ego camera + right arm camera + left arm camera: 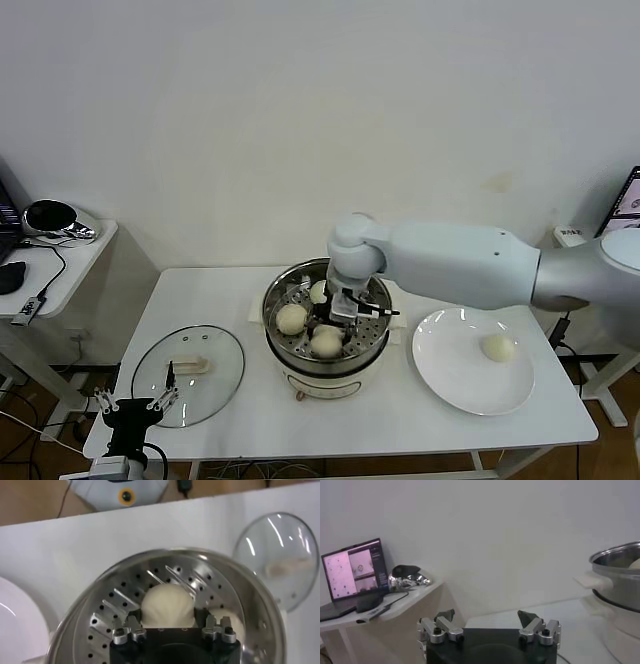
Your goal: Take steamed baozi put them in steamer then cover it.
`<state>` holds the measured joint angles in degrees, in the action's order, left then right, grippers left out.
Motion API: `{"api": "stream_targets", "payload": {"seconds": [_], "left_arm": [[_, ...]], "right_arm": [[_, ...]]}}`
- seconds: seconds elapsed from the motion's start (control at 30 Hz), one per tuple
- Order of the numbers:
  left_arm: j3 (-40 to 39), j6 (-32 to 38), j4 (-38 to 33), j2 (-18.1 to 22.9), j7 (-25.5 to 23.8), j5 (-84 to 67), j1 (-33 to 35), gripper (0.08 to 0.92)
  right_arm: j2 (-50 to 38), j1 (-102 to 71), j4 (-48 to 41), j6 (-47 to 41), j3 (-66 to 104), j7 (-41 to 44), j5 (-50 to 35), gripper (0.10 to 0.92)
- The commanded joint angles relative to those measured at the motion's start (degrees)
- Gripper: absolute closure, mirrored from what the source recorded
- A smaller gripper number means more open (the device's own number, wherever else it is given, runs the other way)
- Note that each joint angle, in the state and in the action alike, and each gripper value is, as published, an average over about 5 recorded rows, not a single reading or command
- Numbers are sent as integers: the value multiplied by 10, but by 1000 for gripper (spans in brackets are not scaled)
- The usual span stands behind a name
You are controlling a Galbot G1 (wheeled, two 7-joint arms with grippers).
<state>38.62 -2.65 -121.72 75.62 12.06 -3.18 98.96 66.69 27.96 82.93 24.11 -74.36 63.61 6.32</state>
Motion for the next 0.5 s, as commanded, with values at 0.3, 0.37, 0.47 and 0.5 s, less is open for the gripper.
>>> {"api": "stream_targets", "payload": {"seconds": [0.3, 0.37, 0.47, 0.5], "left_arm": [[3, 0, 1, -4, 0, -2, -1, 177], [2, 0, 1, -5, 0, -2, -1, 177], [1, 0, 1, -8, 0, -1, -1, 177], [0, 0, 1, -9, 0, -1, -2, 177]], "right_arm": [[-58, 49, -1, -16, 64, -10, -30, 203], [-96, 59, 5, -62, 86, -6, -43, 203], [-161, 76, 25, -155, 88, 5, -68, 203], [-184, 81, 33, -190, 83, 7, -78, 203]]}}
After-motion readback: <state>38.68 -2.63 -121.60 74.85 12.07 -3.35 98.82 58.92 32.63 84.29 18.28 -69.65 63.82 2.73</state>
